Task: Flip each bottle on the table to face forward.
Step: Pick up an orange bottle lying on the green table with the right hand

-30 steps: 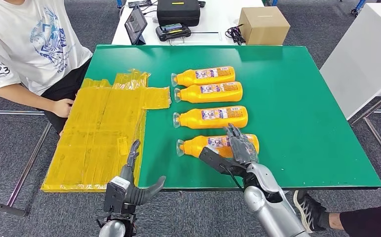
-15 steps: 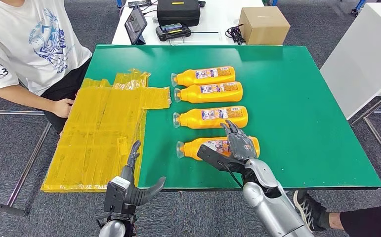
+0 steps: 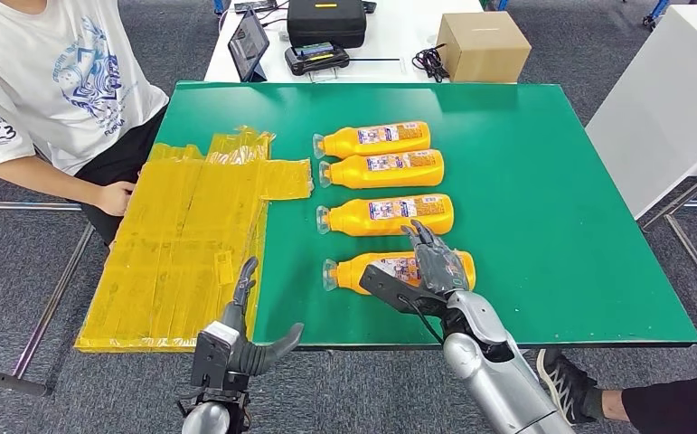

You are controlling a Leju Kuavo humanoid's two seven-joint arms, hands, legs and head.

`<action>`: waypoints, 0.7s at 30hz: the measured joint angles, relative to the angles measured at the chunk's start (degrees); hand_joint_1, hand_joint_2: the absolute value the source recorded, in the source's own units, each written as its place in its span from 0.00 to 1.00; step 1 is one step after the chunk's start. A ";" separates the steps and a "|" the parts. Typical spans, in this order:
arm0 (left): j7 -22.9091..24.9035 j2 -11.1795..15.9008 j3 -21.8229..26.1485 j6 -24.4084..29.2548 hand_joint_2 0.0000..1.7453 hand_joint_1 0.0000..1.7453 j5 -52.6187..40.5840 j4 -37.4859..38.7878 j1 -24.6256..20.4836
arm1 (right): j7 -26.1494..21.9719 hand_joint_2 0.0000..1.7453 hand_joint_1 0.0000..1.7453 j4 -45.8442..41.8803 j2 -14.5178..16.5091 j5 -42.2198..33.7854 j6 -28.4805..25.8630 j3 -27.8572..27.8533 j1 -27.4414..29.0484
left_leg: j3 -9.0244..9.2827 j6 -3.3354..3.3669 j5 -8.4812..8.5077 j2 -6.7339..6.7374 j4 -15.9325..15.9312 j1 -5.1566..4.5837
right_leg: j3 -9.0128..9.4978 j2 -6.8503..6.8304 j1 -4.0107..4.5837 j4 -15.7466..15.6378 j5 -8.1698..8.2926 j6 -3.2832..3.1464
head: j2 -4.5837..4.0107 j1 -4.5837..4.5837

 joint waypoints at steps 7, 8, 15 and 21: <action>-0.12 0.00 -0.01 -0.96 1.00 0.00 0.25 1.59 -1.07 | 0.52 1.00 0.00 2.62 -3.39 -4.51 7.38 1.94 -2.55 | 0.00 0.03 0.03 -0.04 0.01 -0.03 | 0.01 -0.02 -0.02 0.00 0.02 0.02 | 0.00 0.01; -0.17 0.00 -0.01 -0.97 1.00 0.00 0.29 1.87 -1.22 | 0.50 1.00 0.00 3.26 -4.06 -5.02 7.95 2.20 -3.20 | 0.00 0.05 0.04 -0.05 0.02 -0.04 | 0.02 -0.02 -0.02 0.00 0.02 0.02 | 0.00 0.01; -0.77 0.00 -0.11 -1.35 1.00 0.00 1.32 3.33 -1.94 | 0.46 1.00 0.00 6.60 -8.74 -8.03 13.45 4.08 -7.90 | -0.01 0.06 0.04 -0.03 0.03 -0.10 | 0.03 -0.02 -0.05 0.00 0.04 0.05 | 0.00 -0.01; -1.34 0.00 -0.17 -1.77 1.00 0.00 2.53 4.39 -2.40 | 1.70 1.00 0.00 8.53 -11.67 -10.02 15.38 6.97 -12.32 | 0.00 0.06 0.04 -0.01 0.03 -0.10 | 0.02 -0.01 -0.05 0.00 0.04 0.05 | 0.00 -0.01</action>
